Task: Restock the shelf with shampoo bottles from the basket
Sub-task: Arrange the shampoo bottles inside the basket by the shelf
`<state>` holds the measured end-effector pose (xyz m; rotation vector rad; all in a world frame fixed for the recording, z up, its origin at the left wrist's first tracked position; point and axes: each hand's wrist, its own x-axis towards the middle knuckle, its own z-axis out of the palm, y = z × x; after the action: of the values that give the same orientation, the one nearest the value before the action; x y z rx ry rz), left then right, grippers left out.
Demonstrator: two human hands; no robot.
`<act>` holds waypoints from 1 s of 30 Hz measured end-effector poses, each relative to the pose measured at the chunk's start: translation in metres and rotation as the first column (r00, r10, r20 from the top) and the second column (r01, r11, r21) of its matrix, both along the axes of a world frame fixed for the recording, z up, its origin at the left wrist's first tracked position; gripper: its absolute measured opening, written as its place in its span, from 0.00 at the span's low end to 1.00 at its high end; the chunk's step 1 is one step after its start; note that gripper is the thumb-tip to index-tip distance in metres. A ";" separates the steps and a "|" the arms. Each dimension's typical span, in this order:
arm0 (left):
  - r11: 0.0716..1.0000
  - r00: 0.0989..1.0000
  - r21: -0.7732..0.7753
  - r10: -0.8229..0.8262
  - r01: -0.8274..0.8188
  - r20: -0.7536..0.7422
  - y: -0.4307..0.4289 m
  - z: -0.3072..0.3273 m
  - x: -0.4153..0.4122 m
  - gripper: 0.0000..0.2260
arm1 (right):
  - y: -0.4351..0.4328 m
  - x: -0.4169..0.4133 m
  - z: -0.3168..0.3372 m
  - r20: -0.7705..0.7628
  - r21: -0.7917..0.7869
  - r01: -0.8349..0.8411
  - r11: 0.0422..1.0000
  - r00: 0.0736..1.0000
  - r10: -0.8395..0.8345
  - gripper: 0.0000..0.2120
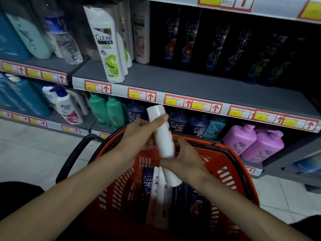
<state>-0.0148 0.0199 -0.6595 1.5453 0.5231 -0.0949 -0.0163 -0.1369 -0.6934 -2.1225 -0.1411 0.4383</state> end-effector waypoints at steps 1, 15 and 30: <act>1.000 1.000 -0.021 -0.015 0.015 -0.006 0.001 0.002 0.000 0.27 | 0.000 0.000 0.003 -0.083 0.085 0.036 0.996 0.996 -0.029 0.24; 0.994 0.994 -0.037 -0.103 0.103 0.022 0.006 -0.002 0.000 0.21 | -0.019 0.006 0.017 -0.576 0.678 0.404 0.614 0.811 0.101 0.15; 0.981 0.939 0.103 -0.187 0.164 0.290 -0.014 0.010 0.000 0.14 | 0.004 0.013 0.025 0.217 0.220 0.130 0.967 0.960 -0.178 0.29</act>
<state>-0.0152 0.0060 -0.6492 1.6441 0.1496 0.0231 -0.0033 -0.1332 -0.6685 -1.9596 -0.1476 0.0735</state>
